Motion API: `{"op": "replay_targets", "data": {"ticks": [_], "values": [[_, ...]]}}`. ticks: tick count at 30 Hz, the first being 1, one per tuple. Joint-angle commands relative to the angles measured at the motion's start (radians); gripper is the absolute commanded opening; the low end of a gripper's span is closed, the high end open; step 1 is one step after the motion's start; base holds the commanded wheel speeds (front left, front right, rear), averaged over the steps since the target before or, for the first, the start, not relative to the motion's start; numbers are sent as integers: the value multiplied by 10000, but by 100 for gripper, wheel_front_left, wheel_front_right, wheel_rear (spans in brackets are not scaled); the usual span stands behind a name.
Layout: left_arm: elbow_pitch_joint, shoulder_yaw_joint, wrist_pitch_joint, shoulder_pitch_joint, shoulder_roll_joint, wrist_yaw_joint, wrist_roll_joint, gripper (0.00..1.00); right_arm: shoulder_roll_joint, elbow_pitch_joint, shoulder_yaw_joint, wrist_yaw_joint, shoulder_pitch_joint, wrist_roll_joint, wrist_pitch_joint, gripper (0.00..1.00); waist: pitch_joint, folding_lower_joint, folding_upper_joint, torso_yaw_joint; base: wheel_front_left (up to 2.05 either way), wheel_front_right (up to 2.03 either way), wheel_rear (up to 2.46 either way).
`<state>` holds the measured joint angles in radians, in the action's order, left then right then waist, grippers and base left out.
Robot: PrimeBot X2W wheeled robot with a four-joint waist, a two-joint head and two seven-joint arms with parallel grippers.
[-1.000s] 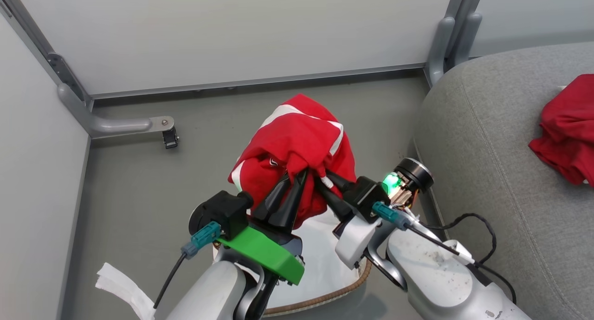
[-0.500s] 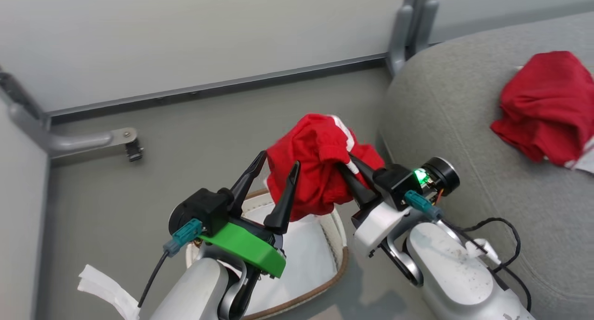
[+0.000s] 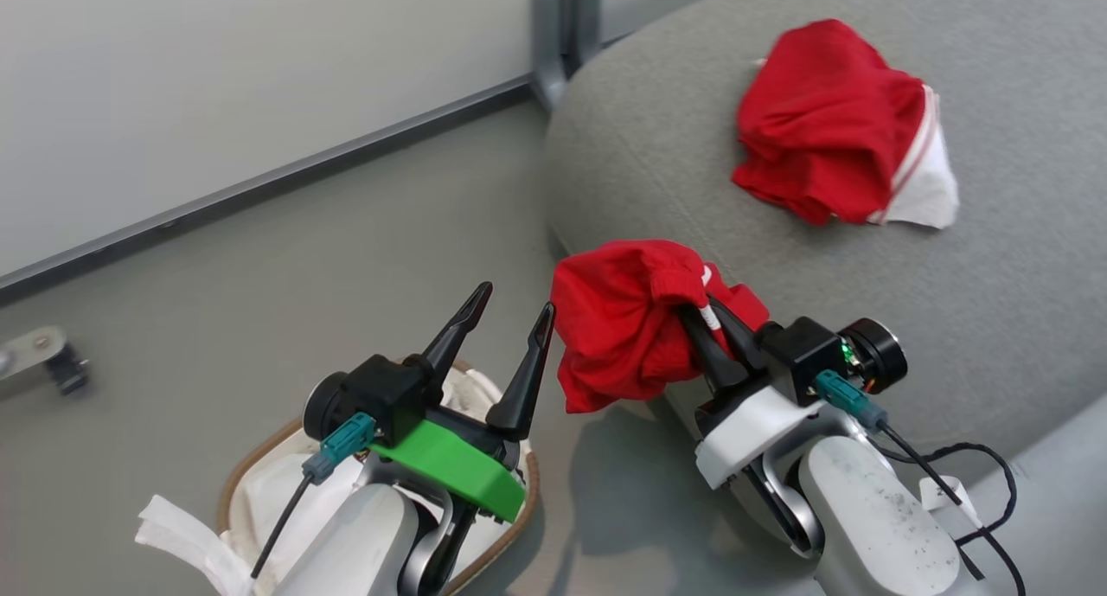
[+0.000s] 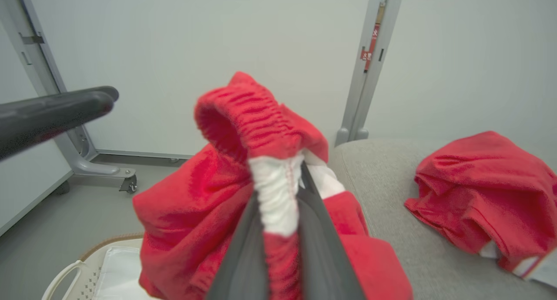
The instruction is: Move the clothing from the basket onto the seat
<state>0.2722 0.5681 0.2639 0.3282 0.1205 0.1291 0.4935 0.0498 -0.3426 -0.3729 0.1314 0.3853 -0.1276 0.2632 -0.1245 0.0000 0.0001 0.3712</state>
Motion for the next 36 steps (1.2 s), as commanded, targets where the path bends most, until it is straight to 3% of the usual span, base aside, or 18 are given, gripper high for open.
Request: {"op": "replay_targets", "data": {"ticks": [1,4,13,24,28,36], "values": [[-33,-49,7,-133,135,31,-73,100,18,107,85,-14,-123,-41,21,0,-384,0,-1,1190,0,0,0],[-47,-29,5,-161,195,31,-158,100,11,293,344,-14,-297,49,21,0,-524,0,-1,1544,0,0,0],[80,430,7,294,421,31,-40,100,19,799,1668,-14,-337,686,21,0,-1063,0,-1,1705,0,0,0],[6,34,7,-29,1122,31,-74,100,62,1300,3077,-14,2705,2406,21,0,-2030,0,-1,1727,0,0,0],[-203,-146,7,3,1393,31,-70,100,1122,746,3462,-14,4550,3403,-238,0,-2583,0,-1,1379,0,0,0],[-536,-178,7,259,2057,31,-5,100,2408,-39,5266,-14,6517,4212,-1004,0,-3600,0,-1,768,0,0,0]]}}
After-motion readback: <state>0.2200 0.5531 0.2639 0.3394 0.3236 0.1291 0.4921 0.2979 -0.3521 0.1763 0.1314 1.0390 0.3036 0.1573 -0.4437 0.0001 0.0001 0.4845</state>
